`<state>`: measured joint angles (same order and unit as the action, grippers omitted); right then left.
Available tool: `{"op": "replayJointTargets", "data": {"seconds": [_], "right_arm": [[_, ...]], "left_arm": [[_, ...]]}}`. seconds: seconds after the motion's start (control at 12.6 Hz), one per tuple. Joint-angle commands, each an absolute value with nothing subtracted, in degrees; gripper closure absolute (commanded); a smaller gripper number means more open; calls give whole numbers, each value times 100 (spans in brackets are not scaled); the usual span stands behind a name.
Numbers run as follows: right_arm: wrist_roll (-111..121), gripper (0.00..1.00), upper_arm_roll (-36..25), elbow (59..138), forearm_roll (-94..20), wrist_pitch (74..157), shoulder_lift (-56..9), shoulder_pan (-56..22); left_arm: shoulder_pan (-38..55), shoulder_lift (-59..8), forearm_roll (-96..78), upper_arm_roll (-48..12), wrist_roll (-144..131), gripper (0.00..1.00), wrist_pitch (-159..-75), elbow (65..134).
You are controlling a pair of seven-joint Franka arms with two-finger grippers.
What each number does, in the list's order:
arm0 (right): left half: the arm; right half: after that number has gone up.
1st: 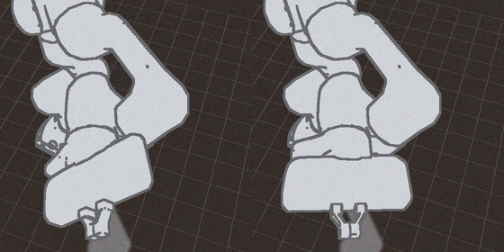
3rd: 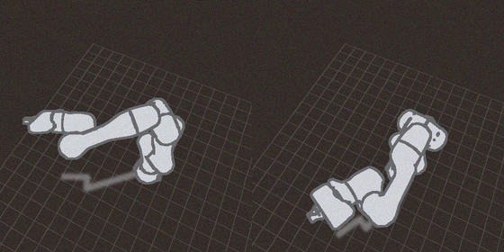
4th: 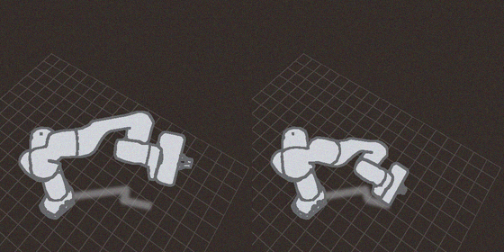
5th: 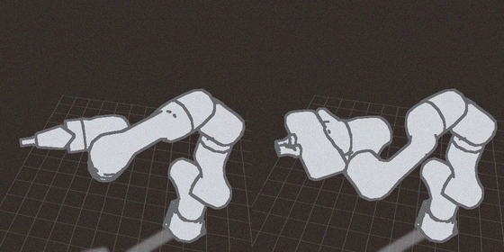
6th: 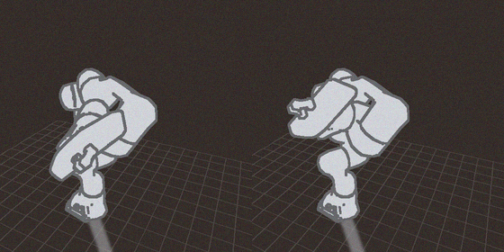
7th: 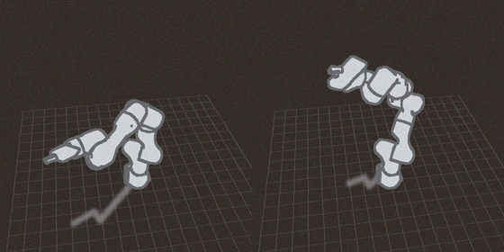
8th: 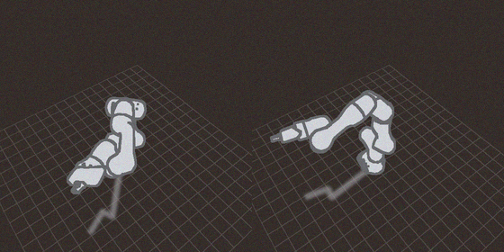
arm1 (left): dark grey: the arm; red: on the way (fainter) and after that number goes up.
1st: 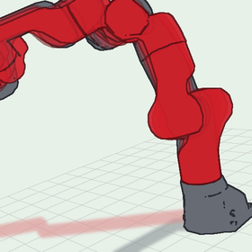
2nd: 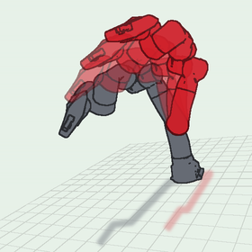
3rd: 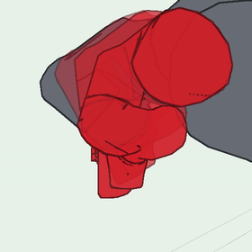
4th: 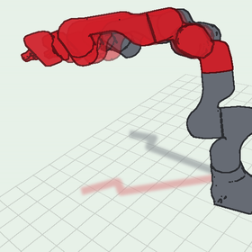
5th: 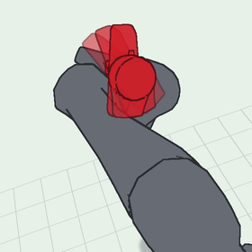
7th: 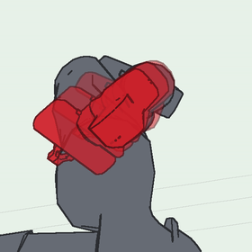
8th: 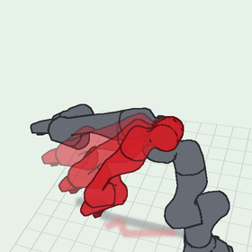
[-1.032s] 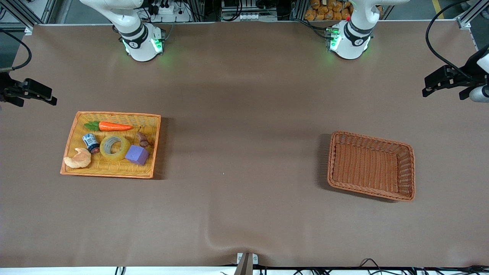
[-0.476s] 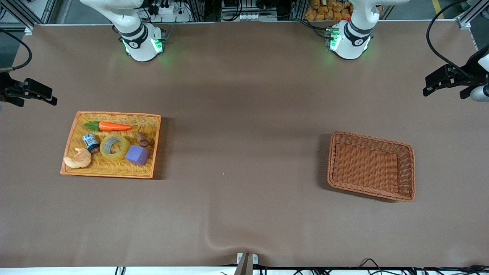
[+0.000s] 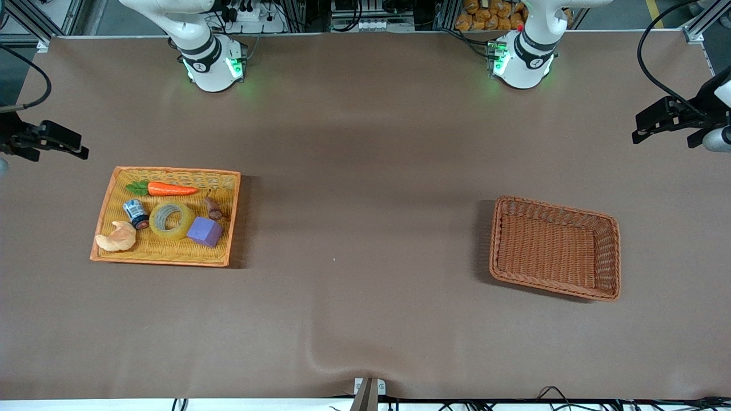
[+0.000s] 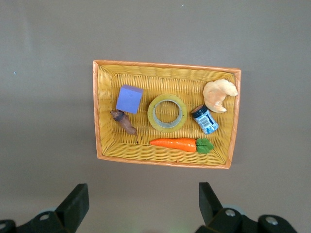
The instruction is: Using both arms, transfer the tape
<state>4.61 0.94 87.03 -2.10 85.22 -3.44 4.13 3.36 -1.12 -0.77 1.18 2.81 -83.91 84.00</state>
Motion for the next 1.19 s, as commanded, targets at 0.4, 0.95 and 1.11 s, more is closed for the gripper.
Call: {"op": "replayJointTargets", "data": {"seconds": [0.4,0.95,1.11], "right_arm": [[615,0,123,11308,-272,11140,-360,18],[1438,0,114,12507,-176,13375,-1413,113],[1687,0,114,12516,-176,13456,-1625,255]], "left_arm": [[124,-97,18,202,229,0,-8323,8394],[-299,-26,-17,272,281,0,-8262,8393],[-299,-70,-18,264,246,0,-8262,8428]]}}
